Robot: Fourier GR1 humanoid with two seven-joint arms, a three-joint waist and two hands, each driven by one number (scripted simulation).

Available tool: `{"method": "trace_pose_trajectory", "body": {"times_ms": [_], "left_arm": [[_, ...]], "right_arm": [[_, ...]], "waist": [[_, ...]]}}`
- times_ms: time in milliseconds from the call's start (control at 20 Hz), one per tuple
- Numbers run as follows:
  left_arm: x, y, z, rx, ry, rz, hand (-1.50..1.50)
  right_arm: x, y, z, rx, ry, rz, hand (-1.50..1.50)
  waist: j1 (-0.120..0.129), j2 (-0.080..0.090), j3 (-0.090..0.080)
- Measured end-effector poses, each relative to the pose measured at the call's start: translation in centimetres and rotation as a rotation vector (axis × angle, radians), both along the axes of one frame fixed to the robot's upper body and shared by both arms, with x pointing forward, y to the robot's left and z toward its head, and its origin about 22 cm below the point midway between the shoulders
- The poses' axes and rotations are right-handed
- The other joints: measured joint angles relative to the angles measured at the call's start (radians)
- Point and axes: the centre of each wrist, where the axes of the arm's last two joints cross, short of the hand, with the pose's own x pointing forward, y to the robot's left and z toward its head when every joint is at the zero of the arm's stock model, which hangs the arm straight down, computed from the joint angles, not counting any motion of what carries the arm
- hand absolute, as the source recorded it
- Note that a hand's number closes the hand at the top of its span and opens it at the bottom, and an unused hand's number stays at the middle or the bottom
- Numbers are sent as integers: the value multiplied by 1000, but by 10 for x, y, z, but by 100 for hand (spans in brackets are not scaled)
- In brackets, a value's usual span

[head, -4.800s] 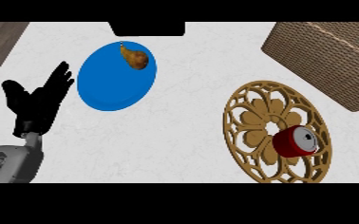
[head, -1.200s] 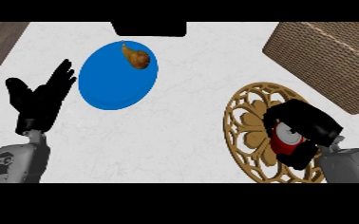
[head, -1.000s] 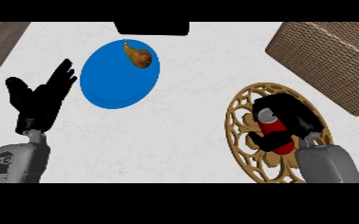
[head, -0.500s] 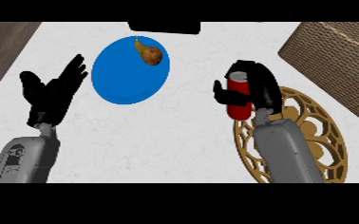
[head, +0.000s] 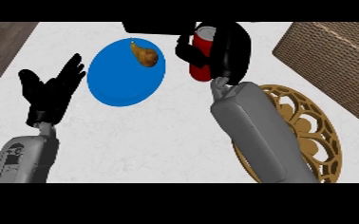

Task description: Pick the can from the placemat and place it in the basket

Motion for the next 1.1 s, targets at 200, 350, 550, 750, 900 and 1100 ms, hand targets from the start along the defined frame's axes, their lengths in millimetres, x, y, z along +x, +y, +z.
{"method": "trace_pose_trajectory", "body": {"times_ms": [200, 350, 550, 750, 900, 1100], "left_arm": [[-4, 9, -3, 11, 3, 17, 0], [-8, 14, -3, 7, 4, 24, 0], [-11, 13, -4, 8, 8, 32, 0], [-8, 12, -5, 8, 5, 33, 0], [-11, 13, -10, 6, 9, 32, 0], [-10, 14, -6, 7, 1, 35, 0]], "right_arm": [[12, 21, 35, -42, -43, -62, 150], [25, 25, 60, -63, -68, -105, 150], [47, 12, 84, -67, -94, -176, 150], [66, -7, 108, -72, -113, -250, 150], [80, -28, 121, -82, -110, -317, 150], [94, -52, 125, -137, -92, -410, 150]], "waist": [[-17, -1, 0], [-26, -2, 0], [-31, -1, 0], [-35, 1, 0], [-33, 2, 0], [-34, 2, 1]]}}
